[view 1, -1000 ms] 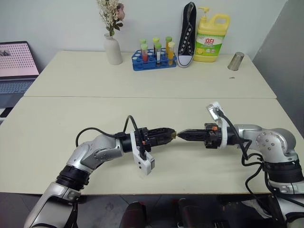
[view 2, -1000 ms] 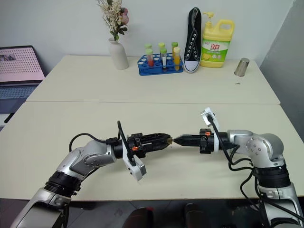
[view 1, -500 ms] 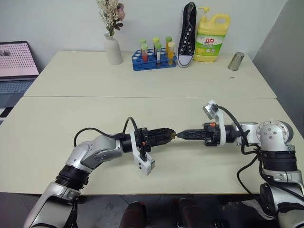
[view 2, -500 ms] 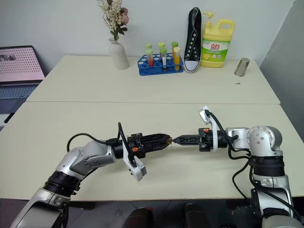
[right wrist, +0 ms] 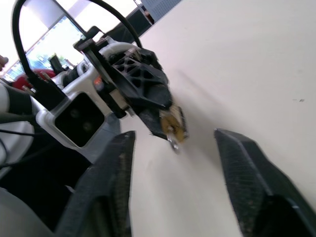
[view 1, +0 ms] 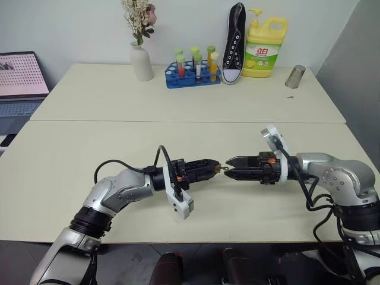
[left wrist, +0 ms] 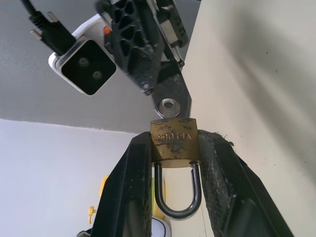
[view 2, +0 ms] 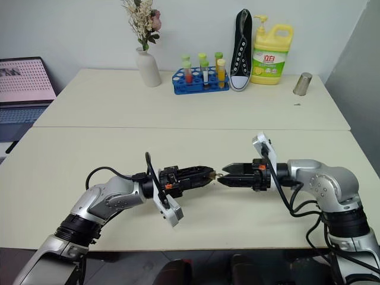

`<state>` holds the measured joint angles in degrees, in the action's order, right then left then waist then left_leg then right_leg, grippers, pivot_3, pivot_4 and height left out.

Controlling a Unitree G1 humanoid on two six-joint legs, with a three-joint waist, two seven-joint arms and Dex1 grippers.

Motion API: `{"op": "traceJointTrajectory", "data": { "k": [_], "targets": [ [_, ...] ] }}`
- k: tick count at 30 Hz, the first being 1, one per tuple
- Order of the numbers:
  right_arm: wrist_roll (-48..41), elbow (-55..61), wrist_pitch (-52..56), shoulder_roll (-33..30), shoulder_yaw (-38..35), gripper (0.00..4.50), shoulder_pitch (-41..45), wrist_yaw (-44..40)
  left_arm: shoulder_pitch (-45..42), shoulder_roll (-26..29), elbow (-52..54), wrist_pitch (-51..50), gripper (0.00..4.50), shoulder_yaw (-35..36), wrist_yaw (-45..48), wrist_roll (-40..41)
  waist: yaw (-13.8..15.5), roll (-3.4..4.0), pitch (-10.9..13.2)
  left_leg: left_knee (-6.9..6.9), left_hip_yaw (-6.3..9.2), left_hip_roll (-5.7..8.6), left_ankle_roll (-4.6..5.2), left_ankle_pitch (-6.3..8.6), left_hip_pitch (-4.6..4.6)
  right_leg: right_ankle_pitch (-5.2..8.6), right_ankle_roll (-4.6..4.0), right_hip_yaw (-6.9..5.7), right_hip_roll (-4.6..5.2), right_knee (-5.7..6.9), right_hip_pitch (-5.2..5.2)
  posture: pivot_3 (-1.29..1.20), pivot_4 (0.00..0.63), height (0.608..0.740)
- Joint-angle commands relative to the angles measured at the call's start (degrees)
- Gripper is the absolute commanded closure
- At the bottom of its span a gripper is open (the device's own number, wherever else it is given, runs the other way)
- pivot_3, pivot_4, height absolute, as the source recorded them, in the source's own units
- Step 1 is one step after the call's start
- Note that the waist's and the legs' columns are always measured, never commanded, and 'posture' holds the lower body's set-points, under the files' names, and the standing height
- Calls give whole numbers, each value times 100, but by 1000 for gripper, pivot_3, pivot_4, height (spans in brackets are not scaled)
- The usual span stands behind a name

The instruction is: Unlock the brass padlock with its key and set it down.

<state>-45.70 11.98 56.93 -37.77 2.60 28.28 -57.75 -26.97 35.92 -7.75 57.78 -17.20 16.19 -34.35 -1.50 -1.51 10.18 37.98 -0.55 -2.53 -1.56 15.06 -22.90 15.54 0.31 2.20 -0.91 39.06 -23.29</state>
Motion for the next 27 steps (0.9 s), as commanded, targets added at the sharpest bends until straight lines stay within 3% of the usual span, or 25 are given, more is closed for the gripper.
{"op": "traceJointTrajectory", "data": {
  "k": [1, 18, 21, 26, 27],
  "targets": [
    [-60, 298, -239, 74, -63, 1778, -104, -87, -49, 10, 143, 8, 3538, 49, 4, 191, 1, 0, 0, 0, -1, 0, 0, 0, 0, 0, 0, 1, 0, -1, 0, 0, 150, 740],
    [-14, 335, -258, 590, 146, 1778, -1, 180, -70, 6, 145, 23, 3538, -12, 122, 252, 0, 0, 0, 1, -2, 0, 0, 0, 2, -1, -1, 2, 0, 3, 0, 0, 150, 740],
    [-2, 296, -248, 651, 176, 2329, 24, 219, -58, 1, 157, 25, 3538, -11, 142, 245, 0, 0, 0, 1, -1, 0, 0, 0, 2, -1, 0, 2, 0, 3, 0, 0, 150, 740],
    [55, 308, -269, 666, 240, 4191, 18, 186, -45, -11, 164, 24, 3538, 8, 153, 252, 0, 0, 0, 1, -2, 0, 0, 0, 2, -1, 0, 3, 0, 3, 0, 0, 150, 740],
    [68, 313, -273, 669, 244, 4334, 16, 179, -43, -11, 170, 20, 3538, 8, 156, 254, 0, 0, 0, 1, -3, 0, 0, 0, 2, -1, 0, 3, 0, 3, 0, 0, 150, 740]
  ]
}}
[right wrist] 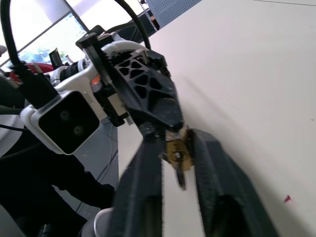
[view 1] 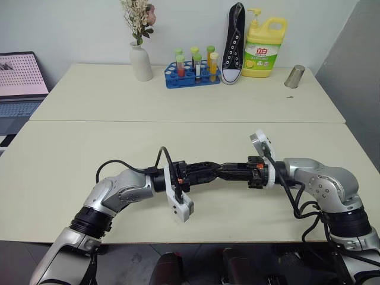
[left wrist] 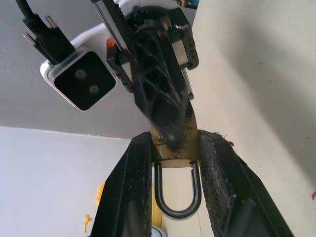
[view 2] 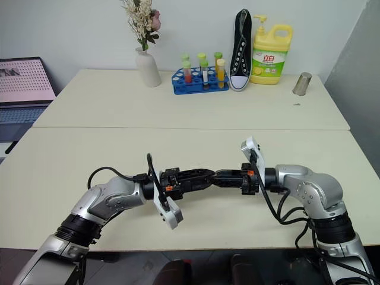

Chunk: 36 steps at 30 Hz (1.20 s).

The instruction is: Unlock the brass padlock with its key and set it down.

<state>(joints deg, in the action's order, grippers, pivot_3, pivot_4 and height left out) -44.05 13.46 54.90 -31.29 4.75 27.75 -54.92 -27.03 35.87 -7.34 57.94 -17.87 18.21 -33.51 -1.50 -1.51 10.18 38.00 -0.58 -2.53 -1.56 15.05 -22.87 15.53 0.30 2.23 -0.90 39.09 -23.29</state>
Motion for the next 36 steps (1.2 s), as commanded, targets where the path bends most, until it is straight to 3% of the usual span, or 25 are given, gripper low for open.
{"op": "traceJointTrajectory", "data": {
  "k": [1, 11, 21, 24, 28, 36],
  "targets": [
    [-91, 167, -75, 25, 32, 4325, 67, -111, -38, -8, 133, 2, 3538, 75, -46, 171, 0, 0, 0, 0, 1, -1, 0, 0, 0, 0, 0, -1, 0, 0, 0, 0, 150, 740],
    [-34, 154, -160, 25, 96, 4325, 73, -185, -43, 26, 76, -20, 3538, -15, 76, 273, 0, 0, 0, 0, 1, -1, 0, 0, 0, 0, 0, -1, 0, 0, 0, 0, 150, 740],
    [121, 55, -303, -41, 101, 4325, 70, -241, 293, 203, 612, -226, 196, -26, 622, 1110, -11, 0, 0, 0, 1, -1, 0, 0, 0, 0, 0, -1, 0, 0, 0, 0, 150, 740],
    [227, -44, -420, -109, 68, 4325, 84, -271, 655, 346, 1072, -459, 0, -1, 824, 1540, -14, 0, 0, -1, 1, -2, 0, 0, 0, 0, 0, 0, 0, 0, 0, 0, 150, 740],
    [346, -158, -565, -171, 39, 4325, 102, -312, 951, 348, 1443, -1051, 886, 221, 937, 2145, -9, 0, 0, 0, 2, -2, 0, 0, 1, 0, 0, -1, 1, 0, 0, 0, 150, 740],
    [387, -57, -684, -286, 42, 4325, 67, -441, 775, -160, 1609, -3916, 3581, 596, 1568, 4359, -9, 0, 0, 3, 4, -2, 0, 0, 1, 1, 1, -3, -5, 1, 1, 0, 150, 740]
  ]
}}
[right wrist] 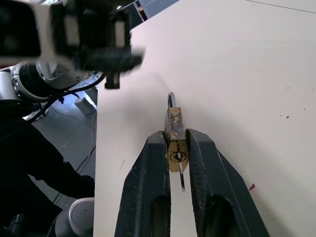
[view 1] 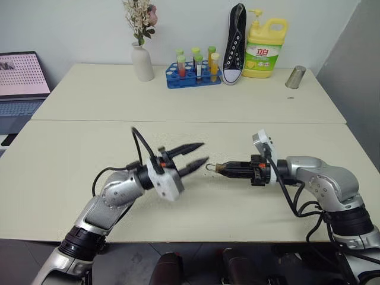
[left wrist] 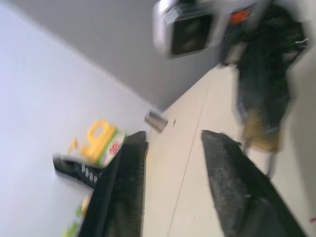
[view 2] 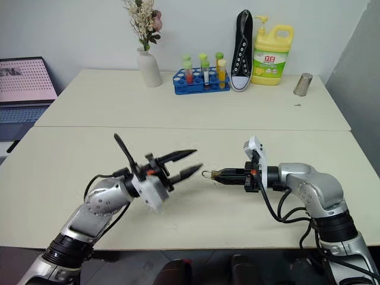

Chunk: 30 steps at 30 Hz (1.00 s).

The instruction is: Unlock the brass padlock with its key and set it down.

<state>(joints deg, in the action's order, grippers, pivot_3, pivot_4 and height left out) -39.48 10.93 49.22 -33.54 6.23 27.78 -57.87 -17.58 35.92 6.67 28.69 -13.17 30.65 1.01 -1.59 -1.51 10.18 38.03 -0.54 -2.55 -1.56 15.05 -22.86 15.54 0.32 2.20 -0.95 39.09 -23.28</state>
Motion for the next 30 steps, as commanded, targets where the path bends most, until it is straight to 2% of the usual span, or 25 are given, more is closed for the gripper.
{"op": "traceJointTrajectory", "data": {
  "k": [1, 3, 11, 30],
  "targets": [
    [-77, 211, -118, -66, -108, 4325, 66, -154, -195, -210, 225, -1295, 3927, 139, 439, 1113, 2, 0, 0, 0, 2, 0, 0, 0, -1, 0, 0, -2, -1, 0, 0, 0, 150, 740],
    [-91, 232, -110, -63, -122, 4325, 69, -166, -209, -252, 272, -1762, 4483, 138, 646, 1341, 0, 0, 0, 0, 2, 2, 0, 0, -1, 0, 0, 0, -4, -1, 0, 0, 150, 740],
    [-213, 330, -29, -21, -211, 4325, 69, -145, -108, -477, 469, -3158, 4500, 74, 1325, 2009, -1, 0, 0, -1, 3, 3, 0, 0, -1, 1, 0, 0, -9, -2, 0, 0, 150, 740],
    [-182, 241, -95, 13, -171, 4325, 86, -123, 188, -582, 1198, -4198, 4500, 206, 1914, 2360, -2, 0, 0, -1, 3, 4, 0, 0, -1, 1, 0, 4, -12, -3, 0, 0, 150, 740]
  ]
}}
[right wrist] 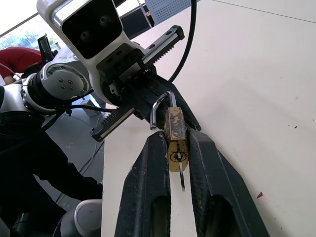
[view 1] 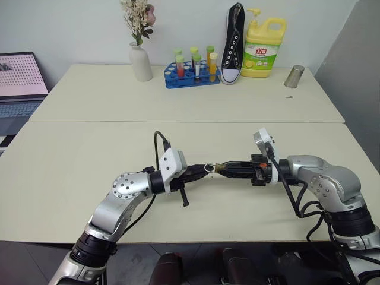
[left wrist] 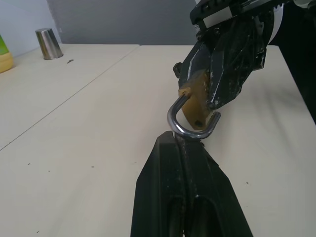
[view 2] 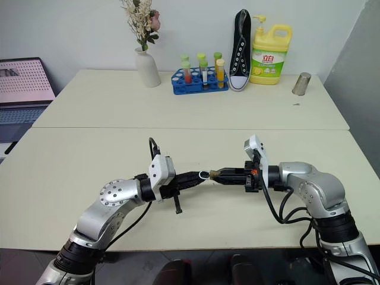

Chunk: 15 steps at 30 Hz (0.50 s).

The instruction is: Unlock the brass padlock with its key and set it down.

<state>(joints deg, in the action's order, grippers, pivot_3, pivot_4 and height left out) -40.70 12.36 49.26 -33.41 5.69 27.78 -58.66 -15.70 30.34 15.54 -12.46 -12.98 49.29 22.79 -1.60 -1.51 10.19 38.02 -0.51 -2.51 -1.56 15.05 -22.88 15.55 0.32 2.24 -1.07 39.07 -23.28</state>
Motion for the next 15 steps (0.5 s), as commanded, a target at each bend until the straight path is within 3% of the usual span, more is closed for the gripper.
{"op": "traceJointTrajectory", "data": {
  "k": [1, 15],
  "targets": [
    [-54, 90, -103, -1, -112, 4325, 87, -47, 3, -21, 350, -128, 4500, 198, 64, 206, 0, 0, 0, 0, 0, 0, 0, 0, 0, 0, 0, 0, 0, 0, 0, 0, 150, 740],
    [66, 45, -170, -13, -48, 4325, 50, -121, -112, -62, 1179, -1864, 4500, 756, -145, 1756, -1, 0, 0, 0, 2, -1, 0, 0, 0, 13, 23, 0, 0, 0, 0, 0, 150, 740]
  ]
}}
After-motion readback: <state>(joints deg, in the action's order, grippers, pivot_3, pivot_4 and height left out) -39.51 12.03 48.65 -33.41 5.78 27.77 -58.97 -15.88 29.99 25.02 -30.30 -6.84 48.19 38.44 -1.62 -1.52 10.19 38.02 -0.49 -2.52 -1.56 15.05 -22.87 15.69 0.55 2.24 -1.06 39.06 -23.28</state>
